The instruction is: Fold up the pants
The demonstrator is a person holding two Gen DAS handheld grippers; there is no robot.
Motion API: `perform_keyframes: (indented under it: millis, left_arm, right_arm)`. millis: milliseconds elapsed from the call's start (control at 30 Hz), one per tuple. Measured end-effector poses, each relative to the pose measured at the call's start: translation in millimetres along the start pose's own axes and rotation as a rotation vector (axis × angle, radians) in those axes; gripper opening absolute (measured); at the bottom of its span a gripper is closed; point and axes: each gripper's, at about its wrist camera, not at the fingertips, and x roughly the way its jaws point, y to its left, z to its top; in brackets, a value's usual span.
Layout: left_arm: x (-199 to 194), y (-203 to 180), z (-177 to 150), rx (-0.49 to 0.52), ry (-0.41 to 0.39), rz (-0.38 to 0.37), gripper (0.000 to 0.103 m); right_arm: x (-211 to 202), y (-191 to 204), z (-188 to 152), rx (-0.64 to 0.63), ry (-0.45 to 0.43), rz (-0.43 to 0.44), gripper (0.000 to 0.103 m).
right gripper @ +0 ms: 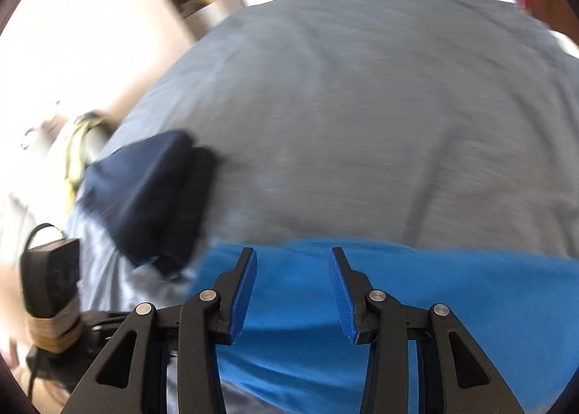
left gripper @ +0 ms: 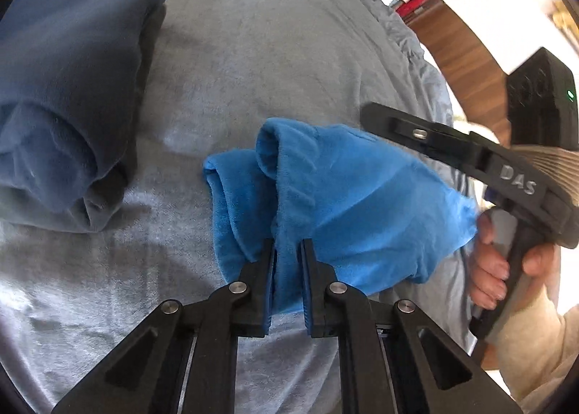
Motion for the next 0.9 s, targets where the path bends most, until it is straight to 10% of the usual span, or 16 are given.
perform_keyframes:
  millis: [433, 633, 800, 900]
  left_arm:
    - [9.9, 3.8, -13.4, -0.004, -0.043, 0.038, 0.015]
    - [14.0, -0.1, -14.1, 0.019, -0.041, 0.072, 0.015]
    - [15.2, 0.0, -15.3, 0.009, -0.046, 0.135, 0.04]
    - [6.4, -5.4, -14.9, 0.005, -0.047, 0.167, 0.043]
  right_arm:
    - [100.3, 34.8, 32.5, -0.338, 0.403, 0.19, 0.041]
    - [118.8, 35.1, 28.5, -0.274, 0.351, 0.225, 0.006]
    - [122.2, 39.1, 23.5, -0.218, 0.288, 0.124, 0.009]
    - [102.7, 36.1, 21.2, -0.186, 0.22, 0.061, 0.035]
